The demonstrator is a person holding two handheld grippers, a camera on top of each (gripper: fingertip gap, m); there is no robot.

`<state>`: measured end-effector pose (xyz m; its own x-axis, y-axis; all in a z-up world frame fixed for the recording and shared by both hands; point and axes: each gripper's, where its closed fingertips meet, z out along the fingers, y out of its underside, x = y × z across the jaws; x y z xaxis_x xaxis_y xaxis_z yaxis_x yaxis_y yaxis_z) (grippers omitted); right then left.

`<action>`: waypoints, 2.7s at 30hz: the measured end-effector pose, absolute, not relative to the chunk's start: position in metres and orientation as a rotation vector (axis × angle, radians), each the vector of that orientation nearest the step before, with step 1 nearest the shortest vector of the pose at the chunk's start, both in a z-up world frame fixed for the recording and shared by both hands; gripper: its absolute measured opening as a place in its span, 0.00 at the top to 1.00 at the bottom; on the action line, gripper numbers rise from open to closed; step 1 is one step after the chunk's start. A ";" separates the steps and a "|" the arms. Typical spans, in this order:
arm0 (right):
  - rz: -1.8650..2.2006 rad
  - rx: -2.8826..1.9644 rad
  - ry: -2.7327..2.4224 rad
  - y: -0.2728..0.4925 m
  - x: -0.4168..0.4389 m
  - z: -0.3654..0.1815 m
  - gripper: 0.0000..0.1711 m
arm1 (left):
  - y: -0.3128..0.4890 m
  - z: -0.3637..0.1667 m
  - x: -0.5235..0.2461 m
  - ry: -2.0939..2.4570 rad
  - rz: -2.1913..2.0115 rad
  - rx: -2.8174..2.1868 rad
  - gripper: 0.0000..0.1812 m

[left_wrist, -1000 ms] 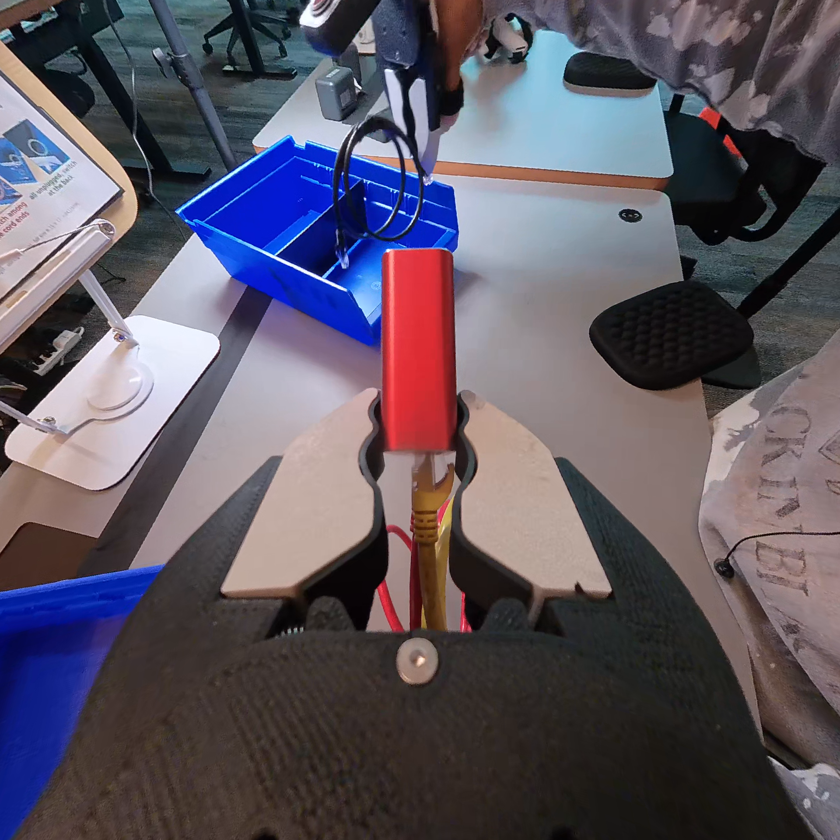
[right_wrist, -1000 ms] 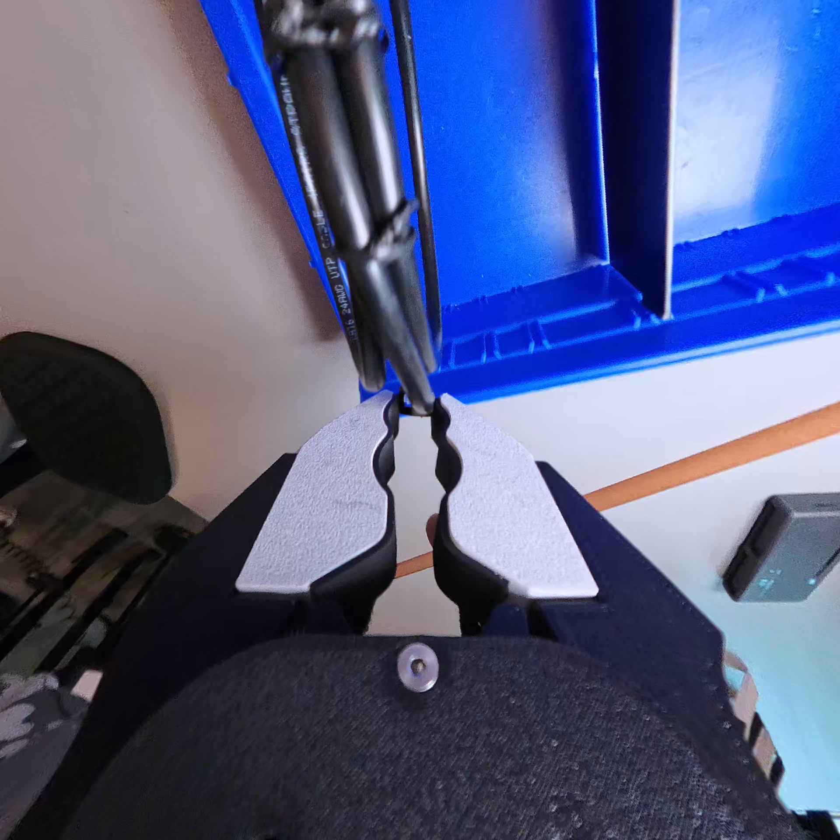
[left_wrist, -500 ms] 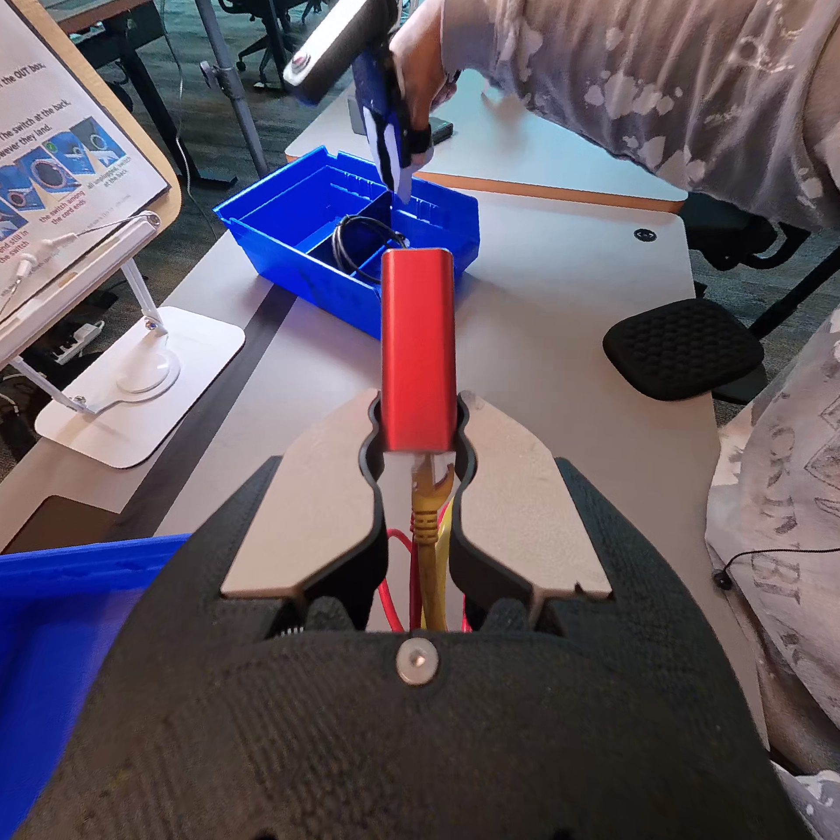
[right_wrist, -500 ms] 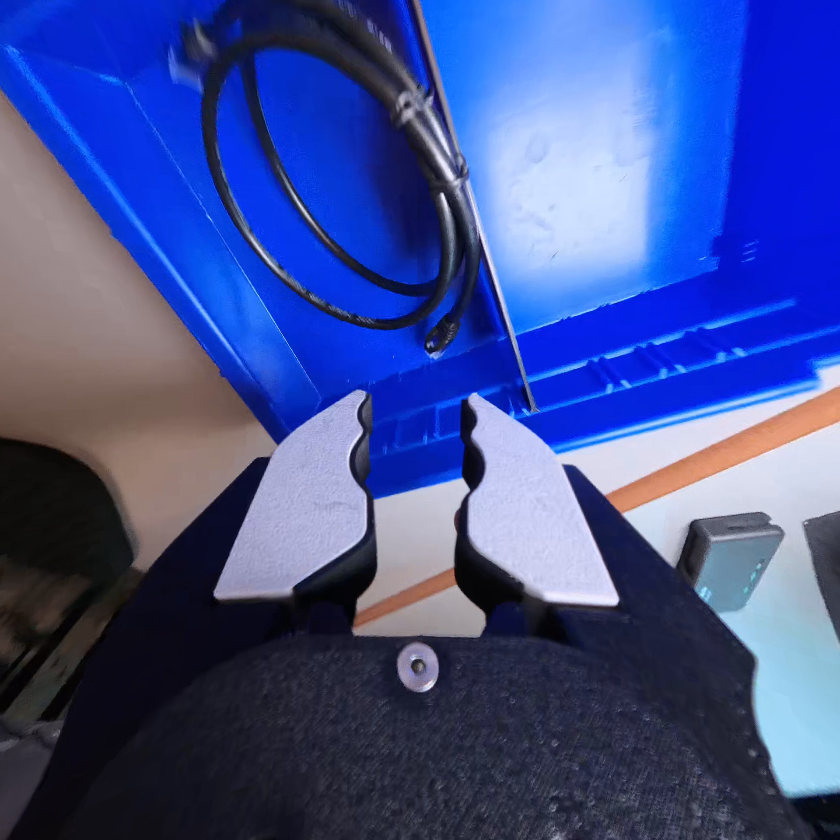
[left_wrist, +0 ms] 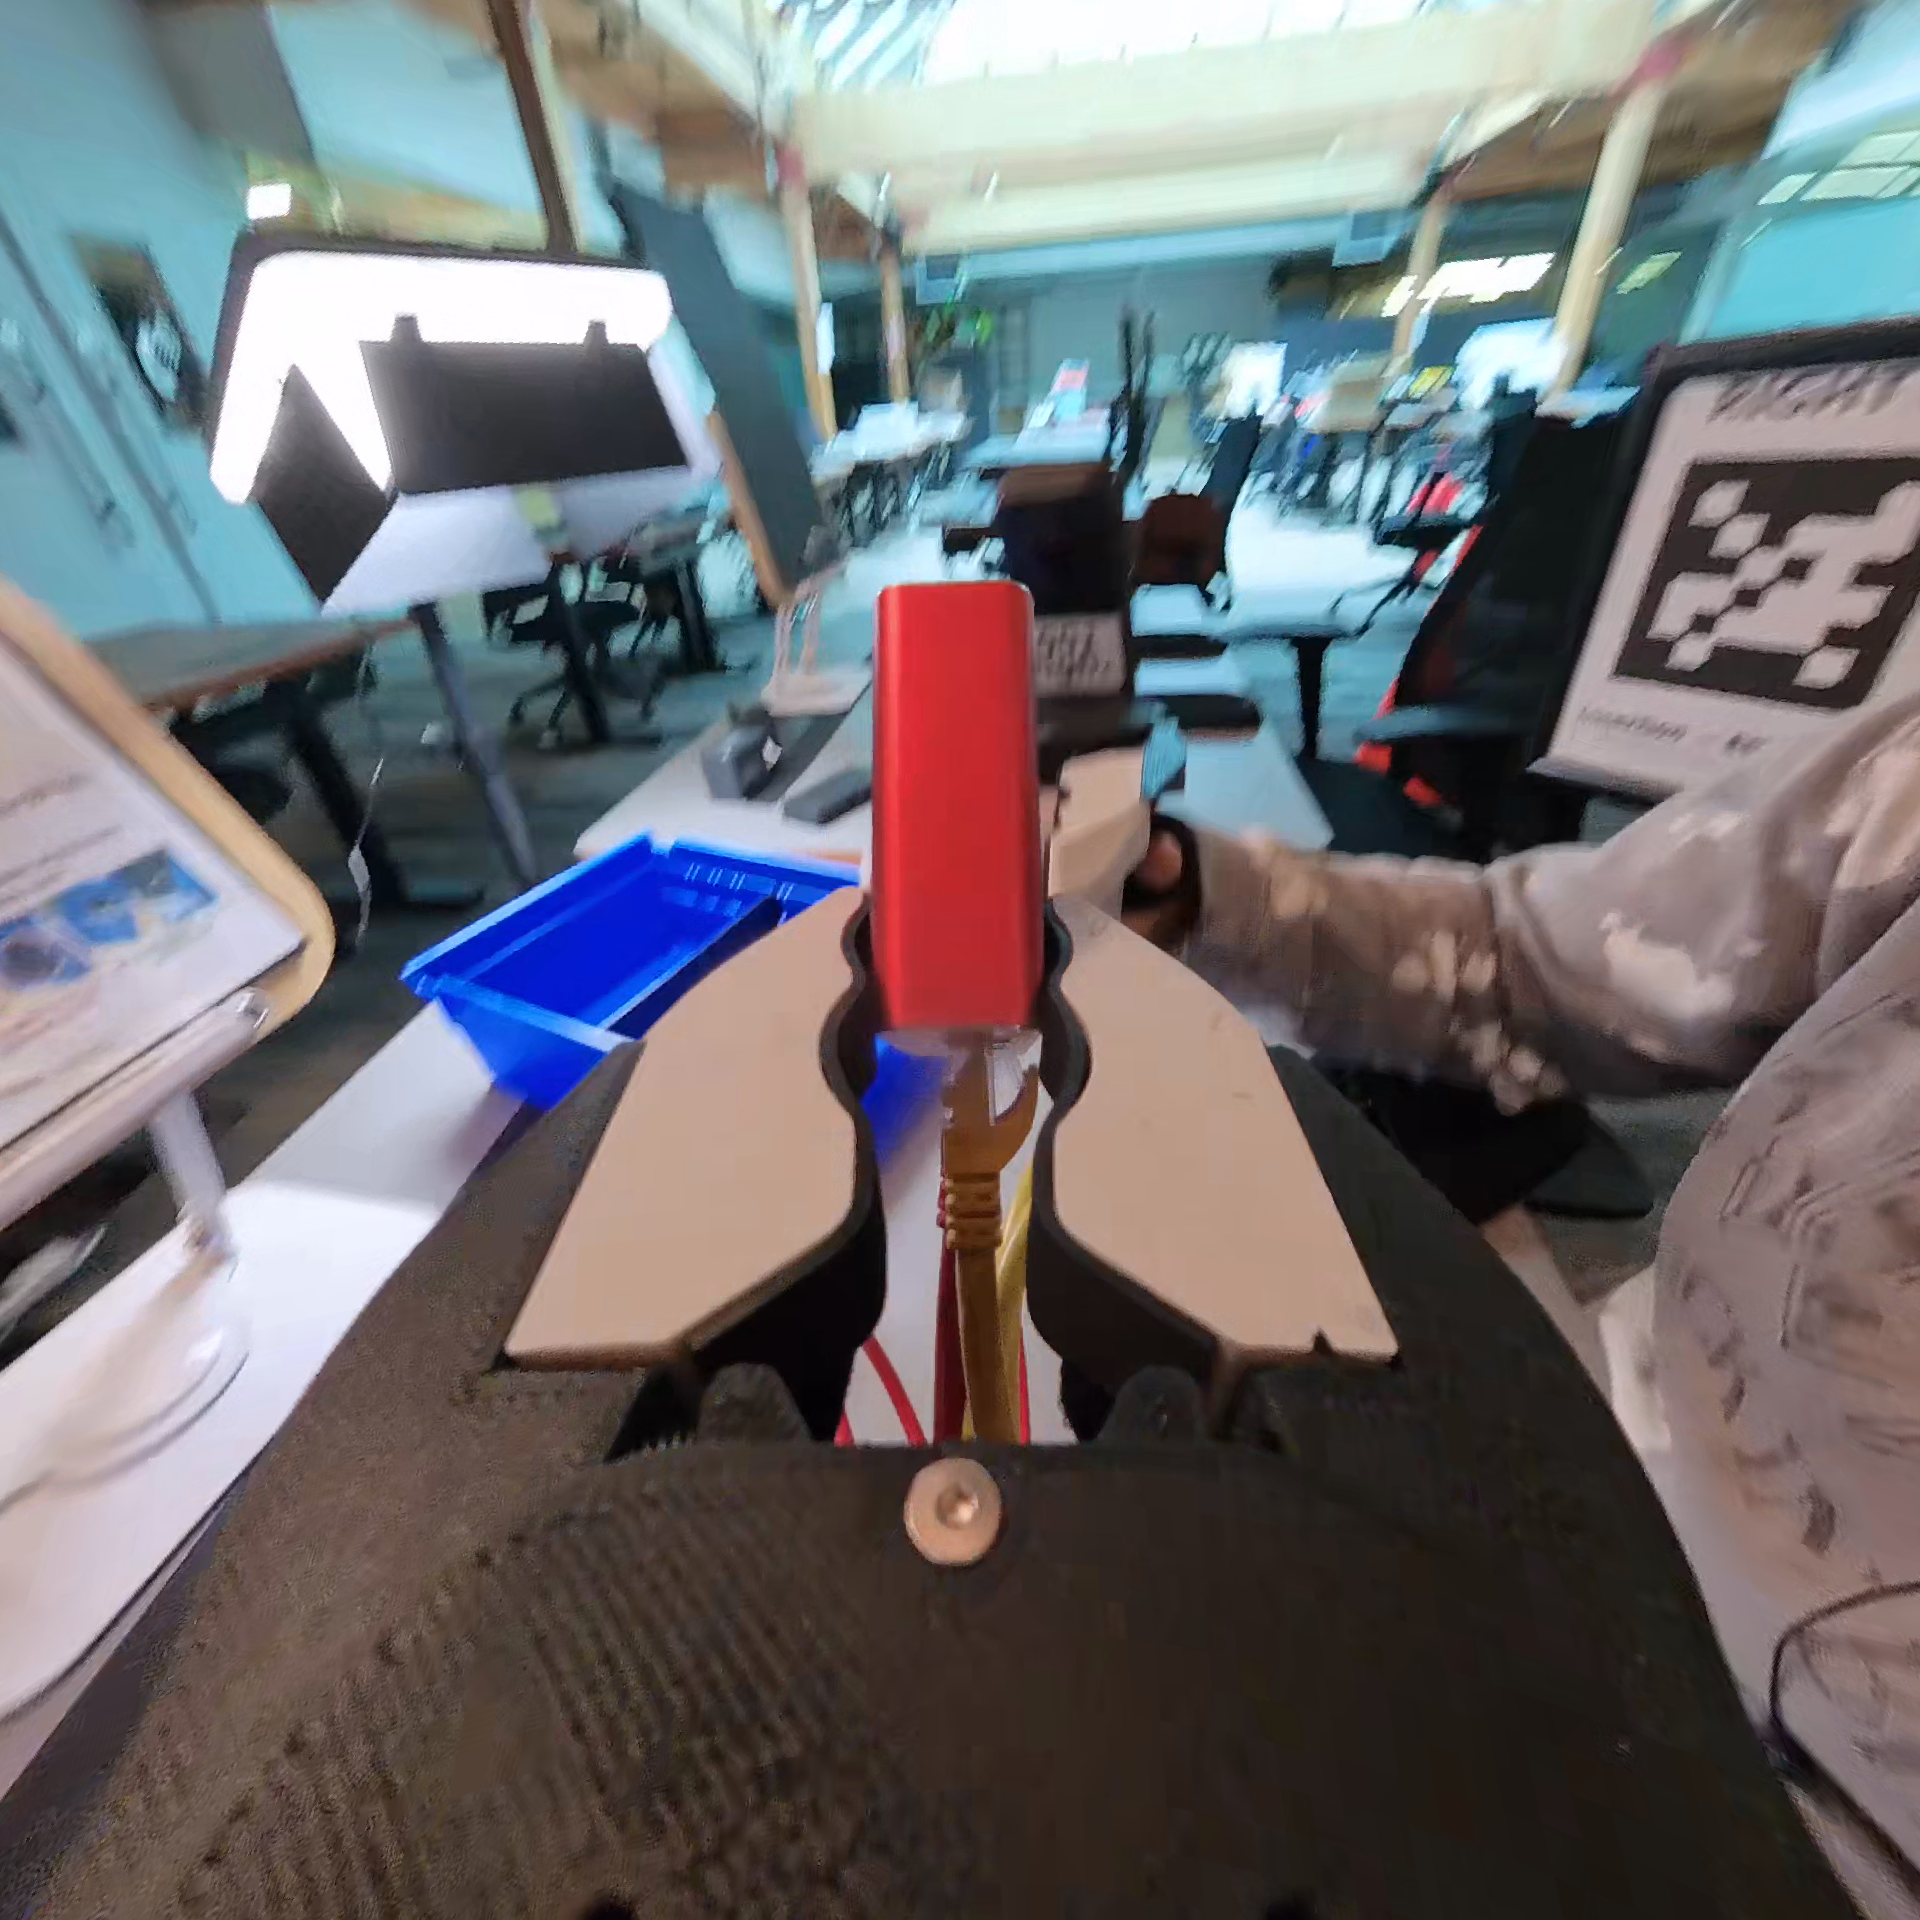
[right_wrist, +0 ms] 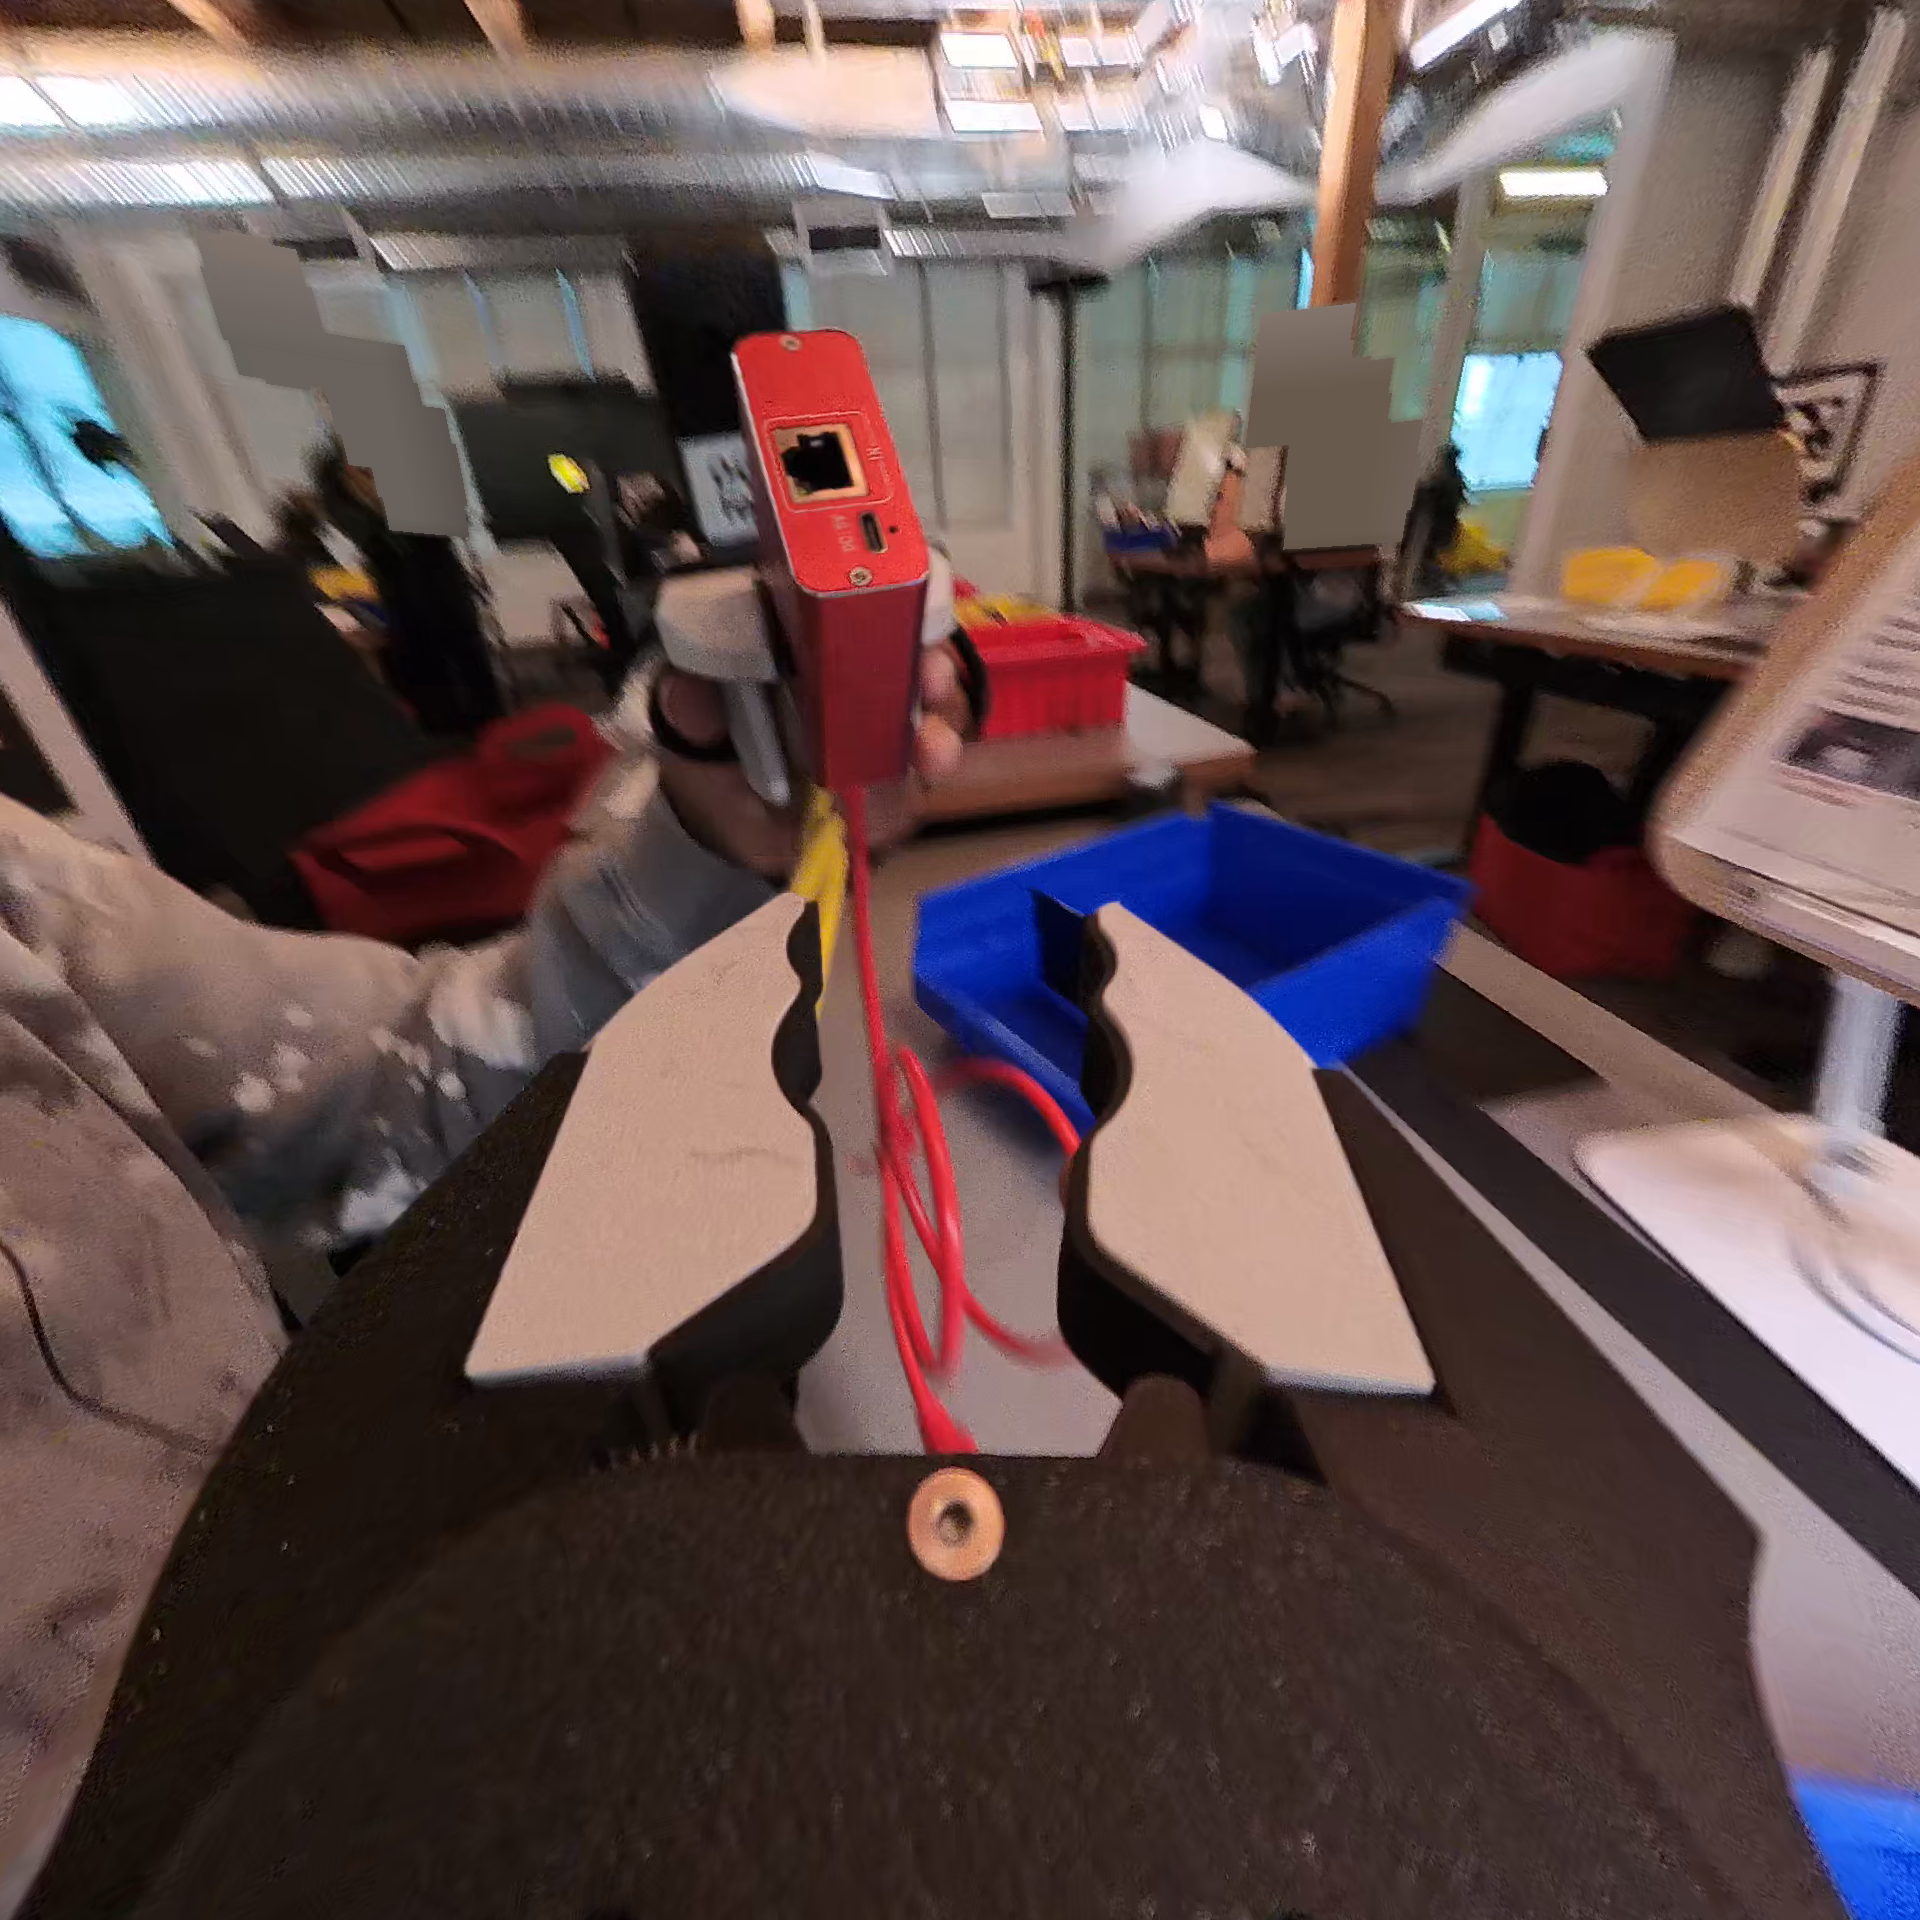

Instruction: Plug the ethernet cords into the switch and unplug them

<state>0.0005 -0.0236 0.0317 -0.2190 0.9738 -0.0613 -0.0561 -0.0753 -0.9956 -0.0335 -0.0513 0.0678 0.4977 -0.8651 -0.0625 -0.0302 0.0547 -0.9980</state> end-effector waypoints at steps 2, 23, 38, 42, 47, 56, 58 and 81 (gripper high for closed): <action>1.569 -1.036 -1.237 -0.046 -0.017 0.044 0.73 | -0.058 0.080 -0.022 0.831 -0.850 -1.261 0.84; 0.418 -1.200 -1.836 -0.033 0.022 -0.012 0.85 | -0.056 0.027 -0.003 1.091 -0.408 -1.562 0.78; 0.373 -1.214 -2.026 -0.036 0.015 -0.058 0.85 | -0.039 -0.058 0.019 1.411 -0.199 -1.761 0.83; 0.451 -1.187 -1.879 -0.026 0.013 -0.034 0.82 | -0.032 -0.042 0.013 1.286 -0.317 -1.723 0.83; 0.755 -1.069 -1.392 -0.025 0.025 0.064 0.78 | -0.015 -0.001 -0.014 1.001 -0.480 -1.599 0.83; 1.463 -1.096 -1.273 -0.109 -0.050 0.045 0.78 | -0.002 0.055 -0.079 0.541 -0.737 -1.350 0.83; 1.642 -1.134 -1.141 -0.114 -0.080 0.014 0.76 | -0.008 0.068 -0.087 0.477 -0.800 -1.280 0.84; 1.841 -1.024 -0.484 -0.011 -0.027 0.043 0.86 | -0.010 0.082 -0.057 0.068 -1.075 -0.987 0.84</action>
